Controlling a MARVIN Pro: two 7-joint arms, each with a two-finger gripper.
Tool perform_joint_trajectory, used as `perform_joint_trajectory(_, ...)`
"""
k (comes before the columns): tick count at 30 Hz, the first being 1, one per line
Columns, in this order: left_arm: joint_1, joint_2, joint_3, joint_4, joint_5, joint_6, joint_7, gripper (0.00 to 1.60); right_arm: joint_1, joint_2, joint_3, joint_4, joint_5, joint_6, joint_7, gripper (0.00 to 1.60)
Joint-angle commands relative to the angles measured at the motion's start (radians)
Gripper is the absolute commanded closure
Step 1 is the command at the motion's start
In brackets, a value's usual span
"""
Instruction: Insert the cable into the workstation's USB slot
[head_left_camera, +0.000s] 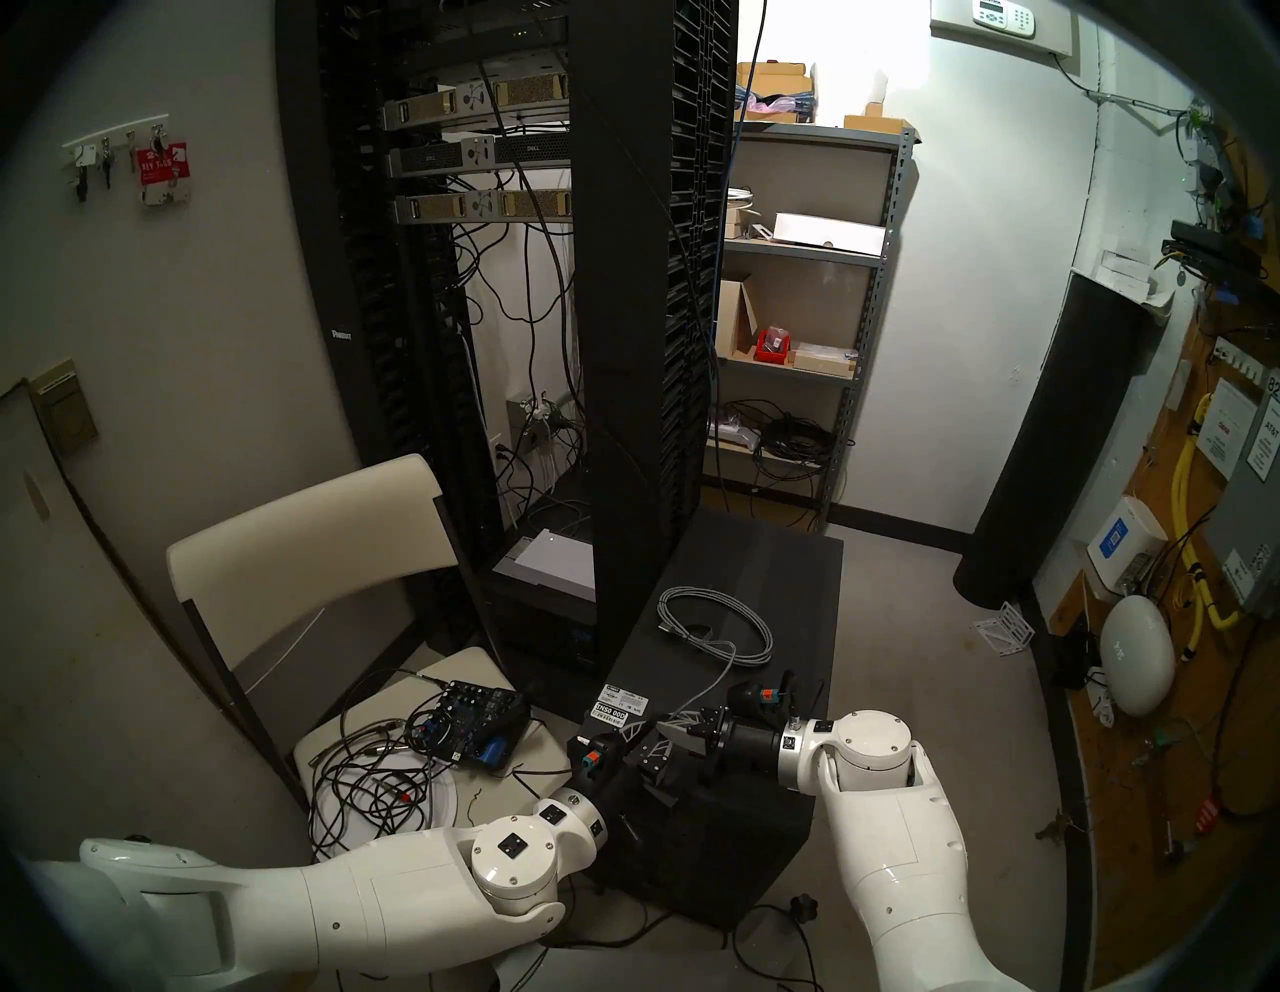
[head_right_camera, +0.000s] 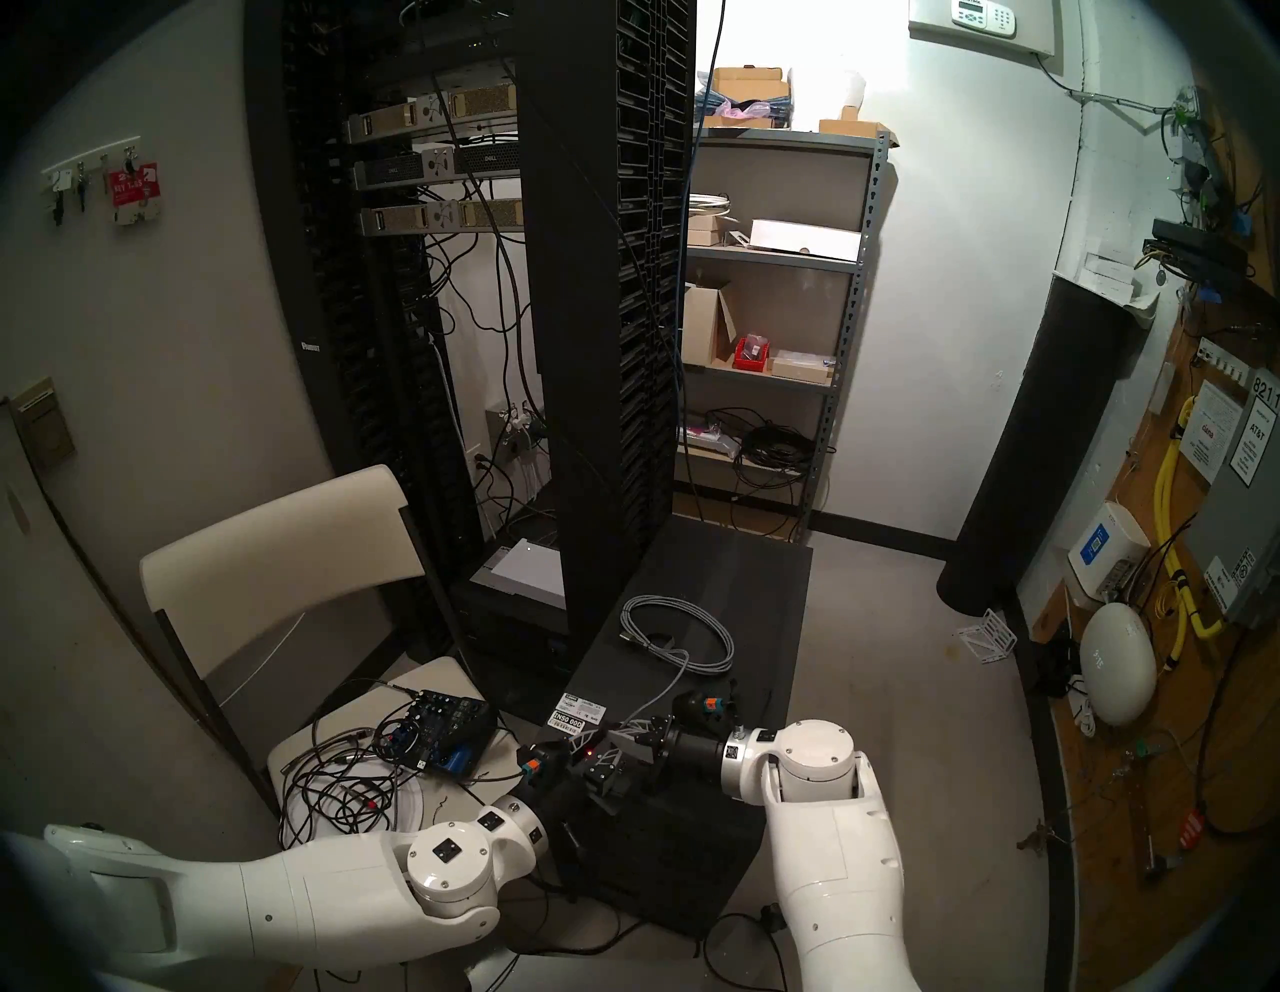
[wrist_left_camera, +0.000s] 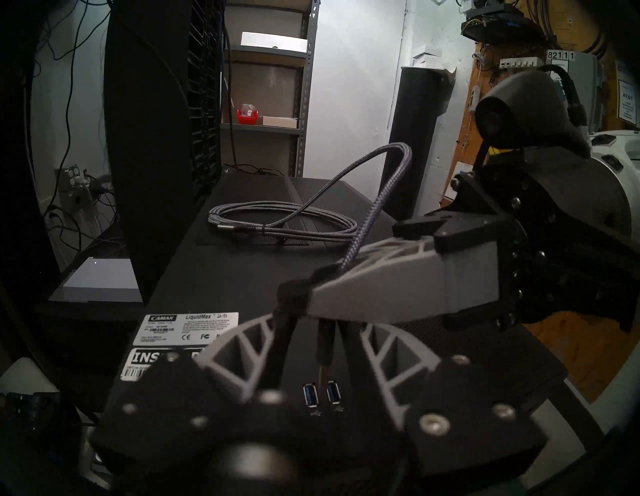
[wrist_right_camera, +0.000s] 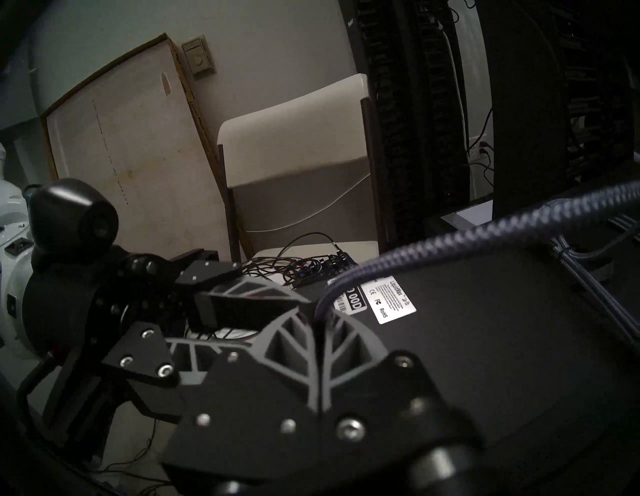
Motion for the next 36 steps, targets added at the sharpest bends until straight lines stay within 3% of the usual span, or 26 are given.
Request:
perform_joint_trajectory(1, -0.007, 0.013, 0.000, -0.032, 0.013, -0.002, -0.001, 0.14, -0.006, -0.006, -0.002, -0.030, 0.006, -0.021, 0.003, 1.60)
perform_joint_trajectory(11, -0.022, 0.079, 0.010, -0.051, 0.031, 0.011, -0.036, 0.00, -0.008, -0.004, -0.004, -0.030, 0.006, -0.041, 0.012, 1.60)
perform_joint_trajectory(27, -0.028, 0.159, 0.003, -0.064, 0.068, -0.013, -0.078, 0.00, -0.008, 0.007, -0.015, -0.033, -0.028, -0.039, 0.017, 1.60)
perform_joint_trajectory(36, -0.020, 0.166, -0.001, -0.067, 0.068, -0.018, -0.070, 0.00, -0.027, 0.003, -0.018, -0.033, -0.068, -0.129, -0.037, 1.60)
